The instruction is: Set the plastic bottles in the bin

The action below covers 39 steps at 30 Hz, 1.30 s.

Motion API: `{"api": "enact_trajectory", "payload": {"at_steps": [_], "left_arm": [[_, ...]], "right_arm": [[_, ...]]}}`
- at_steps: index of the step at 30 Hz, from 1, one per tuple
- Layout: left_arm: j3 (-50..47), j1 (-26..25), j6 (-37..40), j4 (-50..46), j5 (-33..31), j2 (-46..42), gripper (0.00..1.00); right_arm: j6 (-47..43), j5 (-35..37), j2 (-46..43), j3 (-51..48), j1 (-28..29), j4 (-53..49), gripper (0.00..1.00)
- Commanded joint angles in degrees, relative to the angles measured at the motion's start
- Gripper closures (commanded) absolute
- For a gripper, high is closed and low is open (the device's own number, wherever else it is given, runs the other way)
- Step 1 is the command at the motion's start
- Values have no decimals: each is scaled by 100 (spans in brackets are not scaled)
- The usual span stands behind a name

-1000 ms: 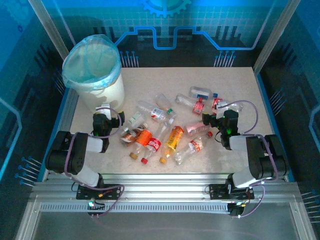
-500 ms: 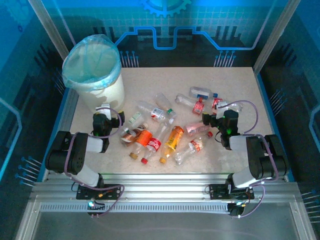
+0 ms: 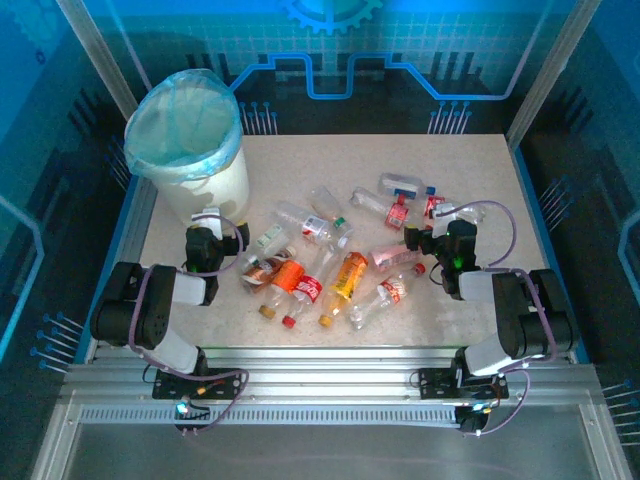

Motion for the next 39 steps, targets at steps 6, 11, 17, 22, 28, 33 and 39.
{"api": "enact_trajectory", "payload": {"at_steps": [6,11,17,22,28,33,39], "left_arm": [[-596,36,110,1210,257,-267,1],[-835,29,94,985,233,-955,1],[-732,13,-273,-704,100,-2486,1],[-613,-43,-779,-2356,94,-3987,3],[-153,-340,-997,-4296,99,-5577,7],[610,-864,-955,-5527,66,-6097,10],[1456,-1536,-801,-6344,161,-5905,15]], "right_arm": [[-62,-77,-319,185,-50,-398,0],[-44,-24,-1149,235,-48,-1072,0],[52,165,-2549,551,21,-2548,1],[626,341,-3300,1118,54,-4231,2],[1665,45,-3309,1839,112,-5766,3],[2174,-286,-3193,2279,221,-6585,1],[2445,-755,-3139,2503,290,-7168,1]]}}
